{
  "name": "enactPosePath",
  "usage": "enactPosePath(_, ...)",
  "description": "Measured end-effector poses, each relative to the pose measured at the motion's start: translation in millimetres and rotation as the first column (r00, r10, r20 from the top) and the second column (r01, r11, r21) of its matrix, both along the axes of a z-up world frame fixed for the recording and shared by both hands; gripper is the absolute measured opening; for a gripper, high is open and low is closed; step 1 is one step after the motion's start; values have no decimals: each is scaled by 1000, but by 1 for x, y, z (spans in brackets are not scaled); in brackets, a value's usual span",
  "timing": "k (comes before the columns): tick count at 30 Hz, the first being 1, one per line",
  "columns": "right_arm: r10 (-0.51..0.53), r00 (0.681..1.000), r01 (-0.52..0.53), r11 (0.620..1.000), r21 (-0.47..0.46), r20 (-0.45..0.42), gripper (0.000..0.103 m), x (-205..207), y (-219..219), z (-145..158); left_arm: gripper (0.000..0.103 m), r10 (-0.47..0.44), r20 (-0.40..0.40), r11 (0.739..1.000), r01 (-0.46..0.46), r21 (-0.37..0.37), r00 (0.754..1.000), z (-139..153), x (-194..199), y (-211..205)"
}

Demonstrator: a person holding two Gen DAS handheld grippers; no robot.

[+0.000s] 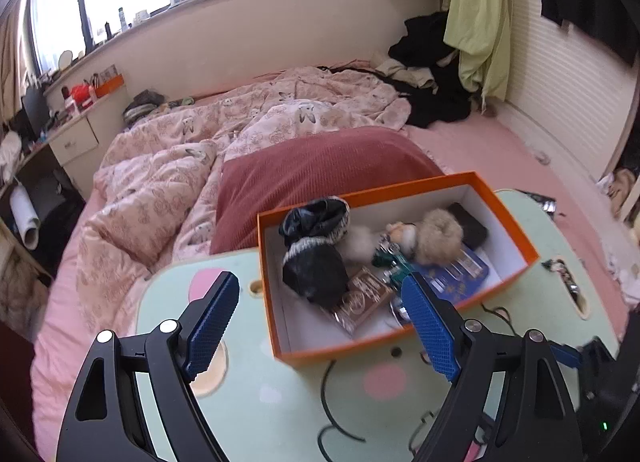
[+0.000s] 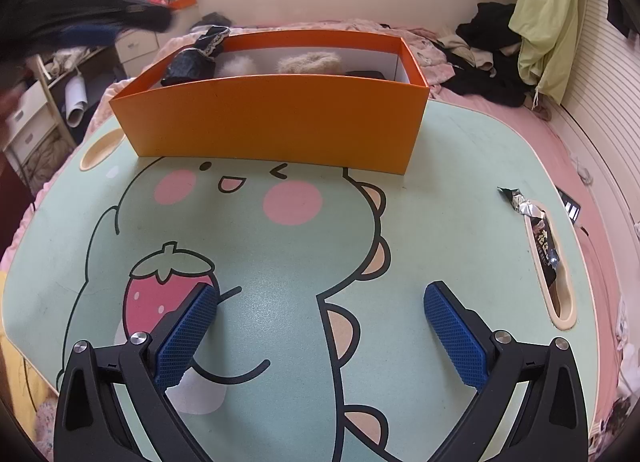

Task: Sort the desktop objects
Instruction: 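Lift the black lace-trimmed bag from the box with the left tool, set it on the desk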

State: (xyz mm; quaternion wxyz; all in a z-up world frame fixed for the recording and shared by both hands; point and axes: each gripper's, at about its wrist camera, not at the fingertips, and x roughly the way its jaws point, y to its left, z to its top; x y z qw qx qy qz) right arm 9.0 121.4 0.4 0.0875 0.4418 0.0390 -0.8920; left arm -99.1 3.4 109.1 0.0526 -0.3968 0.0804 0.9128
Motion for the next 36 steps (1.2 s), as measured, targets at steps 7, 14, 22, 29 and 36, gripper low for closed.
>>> enactPosePath(7,1,1000,-1,1000,-2,1,103,-3,-3,0,43,86,155,988,-65,-138,984,-50,-80,18)
enactPosePath(14,1,1000,-1,1000,-4,2,103,-4,-8,-2,29,18,92,1000,-18,-7,996,-33,-50,11)
enactPosePath(22,2,1000,-2,1000,-5,2,103,-4,-6,-2,29,-120,-80,965,135,223,990,22,74,-11)
enactPosePath(29,3,1000,-3,1000,-6,2,103,-4,-4,-2,57,-117,24,978,111,175,993,-34,85,-2)
enactPosePath(36,2,1000,-2,1000,-6,2,103,-4,-4,-3,82,-43,-3,991,43,124,999,-55,111,-8)
